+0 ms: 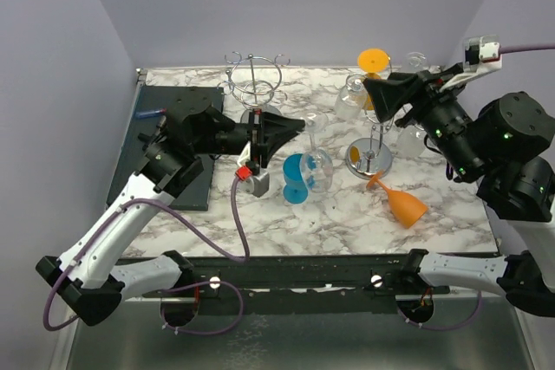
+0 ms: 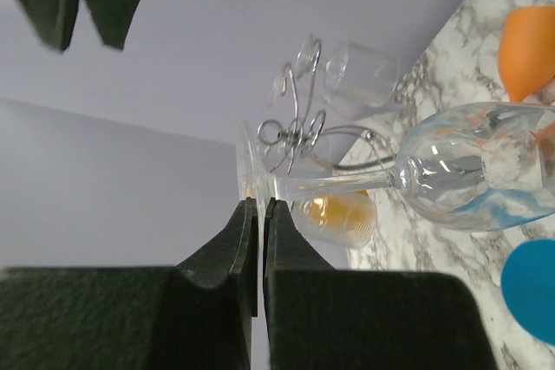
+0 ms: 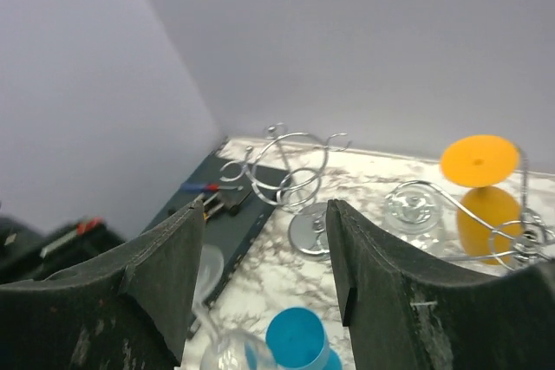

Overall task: Place the wine glass upside down on the wine glass rack
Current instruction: Turn the wine glass upside down at the wine rack.

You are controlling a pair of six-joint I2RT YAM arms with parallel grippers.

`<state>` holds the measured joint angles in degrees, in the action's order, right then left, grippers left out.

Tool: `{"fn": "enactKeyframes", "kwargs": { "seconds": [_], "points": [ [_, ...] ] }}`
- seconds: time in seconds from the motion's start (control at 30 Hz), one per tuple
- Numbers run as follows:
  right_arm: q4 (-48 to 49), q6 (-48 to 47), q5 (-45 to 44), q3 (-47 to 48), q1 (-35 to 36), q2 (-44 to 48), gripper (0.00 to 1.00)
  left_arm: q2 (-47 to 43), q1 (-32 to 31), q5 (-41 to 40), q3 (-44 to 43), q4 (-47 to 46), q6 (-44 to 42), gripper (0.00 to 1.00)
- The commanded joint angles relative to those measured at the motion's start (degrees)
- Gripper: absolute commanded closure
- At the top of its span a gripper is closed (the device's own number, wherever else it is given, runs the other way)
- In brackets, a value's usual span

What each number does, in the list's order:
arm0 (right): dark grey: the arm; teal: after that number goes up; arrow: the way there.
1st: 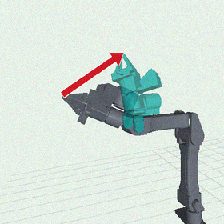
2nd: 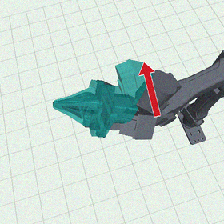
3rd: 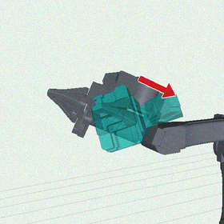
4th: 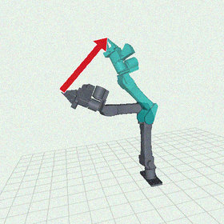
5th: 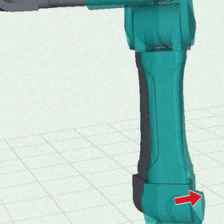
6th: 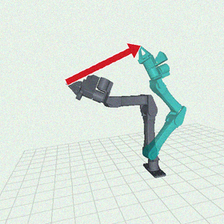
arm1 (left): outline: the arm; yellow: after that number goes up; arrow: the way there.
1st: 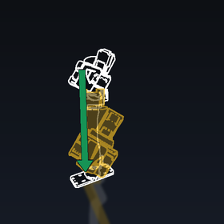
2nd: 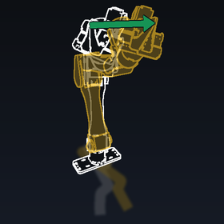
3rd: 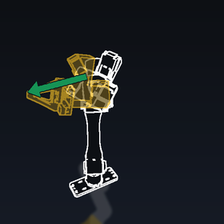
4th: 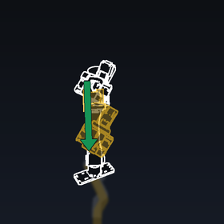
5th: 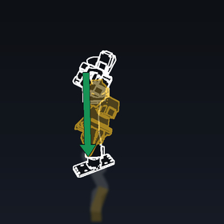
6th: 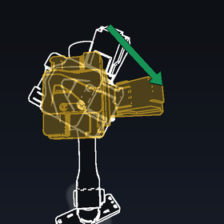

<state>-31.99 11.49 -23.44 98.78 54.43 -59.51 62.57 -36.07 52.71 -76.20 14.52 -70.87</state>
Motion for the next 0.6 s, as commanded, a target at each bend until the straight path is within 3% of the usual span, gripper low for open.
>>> {"fn": "enactKeyframes", "kwargs": {
  "seconds": [0.0,0.33,0.57],
  "points": [
    [1.0,-1.4,-17.7,2.2,0.4,-5.0,0.36,2.8,-5.6,-1.5,0.5,-2.0,-9.2,1.00],
    [14.7,-8.1,-23.7,-1.7,0.4,-3.4,0.38,17.2,-13.2,-3.2,-8.2,-2.0,-16.9,1.00],
    [13.9,-8.6,-22.9,-2.1,0.4,-2.5,0.38,26.1,-15.6,-3.6,-17.1,-2.0,-19.9,1.00]
  ]
}}
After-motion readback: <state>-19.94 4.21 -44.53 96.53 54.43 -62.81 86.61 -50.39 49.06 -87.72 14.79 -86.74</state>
